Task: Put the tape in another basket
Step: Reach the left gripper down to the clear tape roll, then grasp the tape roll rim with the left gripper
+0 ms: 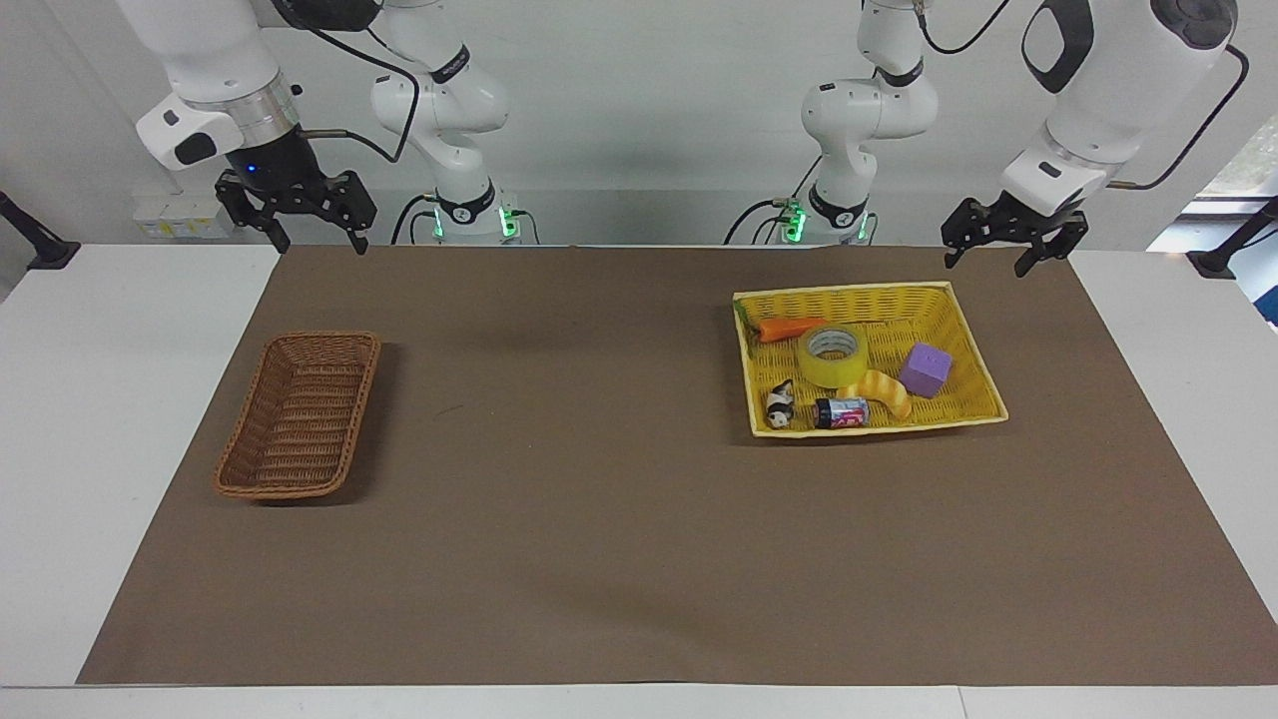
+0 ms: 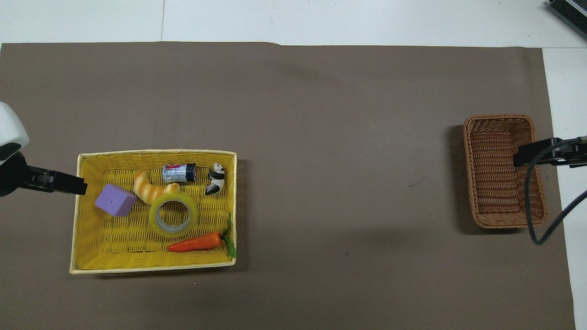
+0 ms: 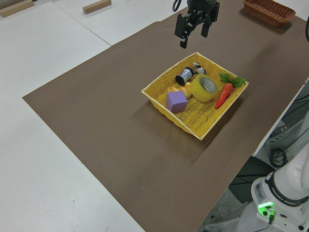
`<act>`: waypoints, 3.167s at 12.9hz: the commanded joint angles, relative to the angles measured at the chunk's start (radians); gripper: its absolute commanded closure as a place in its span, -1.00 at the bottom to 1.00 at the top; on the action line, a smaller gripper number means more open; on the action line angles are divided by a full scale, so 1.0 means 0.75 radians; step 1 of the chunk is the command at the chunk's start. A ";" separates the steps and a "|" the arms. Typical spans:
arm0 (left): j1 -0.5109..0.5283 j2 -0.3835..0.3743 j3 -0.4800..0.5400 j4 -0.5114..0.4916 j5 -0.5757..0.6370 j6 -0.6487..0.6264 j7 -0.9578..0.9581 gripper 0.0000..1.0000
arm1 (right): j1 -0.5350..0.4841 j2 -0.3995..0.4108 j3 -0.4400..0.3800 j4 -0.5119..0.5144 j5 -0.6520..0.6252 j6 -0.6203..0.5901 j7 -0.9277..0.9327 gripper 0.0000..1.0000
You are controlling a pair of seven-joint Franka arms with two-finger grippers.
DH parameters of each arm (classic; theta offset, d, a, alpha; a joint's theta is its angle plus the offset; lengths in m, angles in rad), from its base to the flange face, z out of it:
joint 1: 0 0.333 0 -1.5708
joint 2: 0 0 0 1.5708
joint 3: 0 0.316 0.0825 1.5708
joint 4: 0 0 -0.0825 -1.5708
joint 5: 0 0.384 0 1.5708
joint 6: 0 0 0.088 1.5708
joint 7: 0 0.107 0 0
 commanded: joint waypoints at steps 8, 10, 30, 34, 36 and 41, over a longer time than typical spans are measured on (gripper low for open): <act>-0.187 0.027 0.014 -0.392 -0.029 0.466 0.014 -1.00 | -0.003 -0.027 0.005 -0.031 -0.023 -0.002 -0.036 -1.00; -0.173 0.031 0.014 -0.455 -0.060 0.477 0.018 -1.00 | -0.005 -0.027 0.005 -0.031 -0.023 -0.002 -0.036 -1.00; -0.064 0.037 0.024 -0.650 -0.414 0.436 -0.033 1.00 | -0.005 -0.029 0.005 -0.033 -0.021 -0.002 -0.034 -1.00; -0.044 0.021 0.024 -0.494 -0.463 0.332 -0.033 1.00 | -0.005 -0.029 0.007 -0.033 0.002 -0.004 -0.036 -1.00; -0.062 0.021 0.016 -0.445 -0.583 0.301 -0.043 1.00 | -0.001 -0.029 0.011 -0.033 0.028 -0.006 -0.036 -1.00; -0.162 0.000 0.014 -0.433 -0.806 0.301 -0.035 1.00 | 0.036 -0.040 0.015 -0.043 0.285 -0.018 -0.032 -1.00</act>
